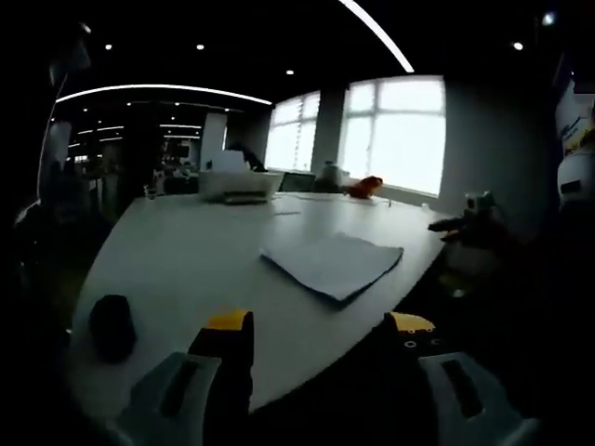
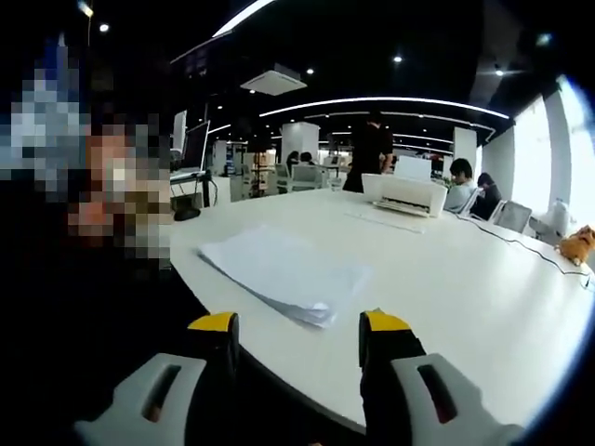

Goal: Organize the stack of printing papers by aligning and flattening the scattered papers on the table

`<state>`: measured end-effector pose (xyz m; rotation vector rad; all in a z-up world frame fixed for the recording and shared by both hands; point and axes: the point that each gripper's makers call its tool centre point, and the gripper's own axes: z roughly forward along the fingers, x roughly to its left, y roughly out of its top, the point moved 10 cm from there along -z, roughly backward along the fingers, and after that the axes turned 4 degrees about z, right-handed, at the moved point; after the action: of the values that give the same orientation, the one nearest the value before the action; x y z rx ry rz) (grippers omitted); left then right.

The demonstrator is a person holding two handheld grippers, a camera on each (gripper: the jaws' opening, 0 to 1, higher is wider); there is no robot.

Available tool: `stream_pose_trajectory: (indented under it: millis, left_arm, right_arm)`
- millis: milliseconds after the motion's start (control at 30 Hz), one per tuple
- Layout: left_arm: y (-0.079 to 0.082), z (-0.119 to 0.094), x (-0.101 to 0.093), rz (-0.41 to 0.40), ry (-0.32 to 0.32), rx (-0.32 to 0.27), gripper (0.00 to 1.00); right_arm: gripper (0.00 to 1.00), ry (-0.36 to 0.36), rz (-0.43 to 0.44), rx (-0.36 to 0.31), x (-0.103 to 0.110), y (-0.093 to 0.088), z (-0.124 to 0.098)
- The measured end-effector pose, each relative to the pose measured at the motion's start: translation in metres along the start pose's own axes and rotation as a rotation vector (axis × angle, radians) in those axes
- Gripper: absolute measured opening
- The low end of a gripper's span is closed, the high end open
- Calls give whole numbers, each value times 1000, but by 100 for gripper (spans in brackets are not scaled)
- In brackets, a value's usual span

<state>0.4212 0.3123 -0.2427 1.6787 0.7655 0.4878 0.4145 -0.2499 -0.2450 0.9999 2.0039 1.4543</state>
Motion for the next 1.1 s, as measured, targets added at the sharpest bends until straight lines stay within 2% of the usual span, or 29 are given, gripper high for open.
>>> stream_pose_trajectory:
  millis: [133, 300, 500, 1100]
  left_arm:
    - [0, -4, -6, 22, -8, 22, 60]
    - [2, -1, -5, 16, -2, 2, 60]
    - [4, -1, -6, 27, -2, 12, 60]
    - [13, 4, -9, 40, -8, -3, 60]
  right_arm:
    - [48, 2, 12, 8, 4, -1, -6]
    - [47, 9, 19, 8, 8, 3, -5]
    - [45, 43, 19, 26, 14, 4, -3]
    - [48, 9, 23, 29, 7, 2, -7]
